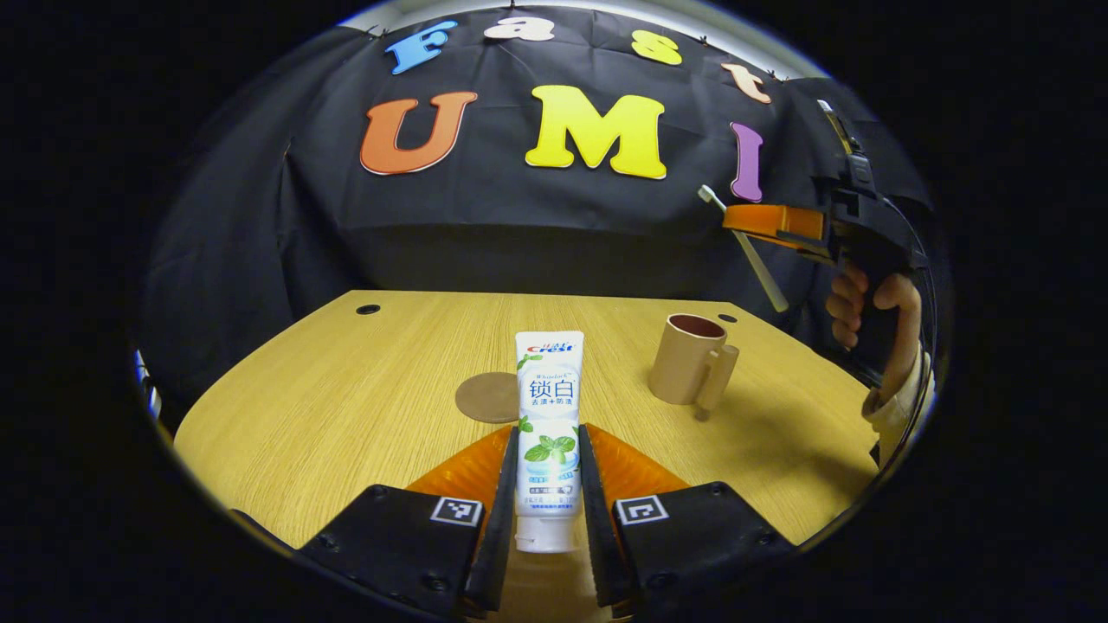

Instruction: Put the toothbrush and toothpaste on the desktop into the cup, then pick up the cup and place it on the coaster on the desktop.

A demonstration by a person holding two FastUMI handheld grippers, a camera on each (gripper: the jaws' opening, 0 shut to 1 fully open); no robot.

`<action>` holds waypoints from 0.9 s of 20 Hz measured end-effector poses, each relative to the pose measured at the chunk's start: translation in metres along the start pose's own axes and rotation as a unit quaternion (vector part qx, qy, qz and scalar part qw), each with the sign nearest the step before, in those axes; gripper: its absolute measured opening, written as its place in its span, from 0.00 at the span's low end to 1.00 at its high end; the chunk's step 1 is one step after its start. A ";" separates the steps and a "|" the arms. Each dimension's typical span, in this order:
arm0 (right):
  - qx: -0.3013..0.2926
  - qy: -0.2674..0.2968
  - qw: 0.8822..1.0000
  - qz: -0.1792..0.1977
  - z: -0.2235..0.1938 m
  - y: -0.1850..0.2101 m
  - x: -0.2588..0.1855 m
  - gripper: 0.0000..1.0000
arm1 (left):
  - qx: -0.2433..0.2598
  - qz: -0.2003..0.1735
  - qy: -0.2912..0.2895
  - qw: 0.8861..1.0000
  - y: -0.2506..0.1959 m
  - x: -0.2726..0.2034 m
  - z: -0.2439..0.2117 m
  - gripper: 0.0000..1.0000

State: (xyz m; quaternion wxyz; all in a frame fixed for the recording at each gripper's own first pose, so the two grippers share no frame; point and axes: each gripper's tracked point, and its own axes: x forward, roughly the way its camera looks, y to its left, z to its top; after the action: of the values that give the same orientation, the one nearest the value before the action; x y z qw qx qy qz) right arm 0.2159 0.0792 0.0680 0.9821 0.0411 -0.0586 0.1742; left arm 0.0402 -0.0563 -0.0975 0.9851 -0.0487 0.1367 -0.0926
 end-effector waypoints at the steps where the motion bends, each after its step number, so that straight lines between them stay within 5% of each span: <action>1: -0.006 -0.006 1.000 -0.005 -0.002 -0.007 0.013 0.00 | 0.002 0.000 0.003 1.000 0.002 0.002 -0.004 0.42; 8: -0.045 0.033 0.998 -0.006 -0.055 -0.017 0.058 0.00 | 0.014 0.001 -0.013 1.000 0.005 0.006 -0.003 0.42; 18: -0.060 0.032 0.998 0.002 -0.063 -0.012 0.064 0.02 | 0.011 -0.001 -0.010 1.000 0.000 0.008 0.000 0.42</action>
State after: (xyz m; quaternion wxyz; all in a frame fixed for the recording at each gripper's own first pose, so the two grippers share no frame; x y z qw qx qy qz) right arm 0.2857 0.0961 0.0134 0.9838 -0.0234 -0.0379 0.1735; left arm 0.0481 -0.0575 -0.1000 0.9868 -0.0385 0.1260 -0.0943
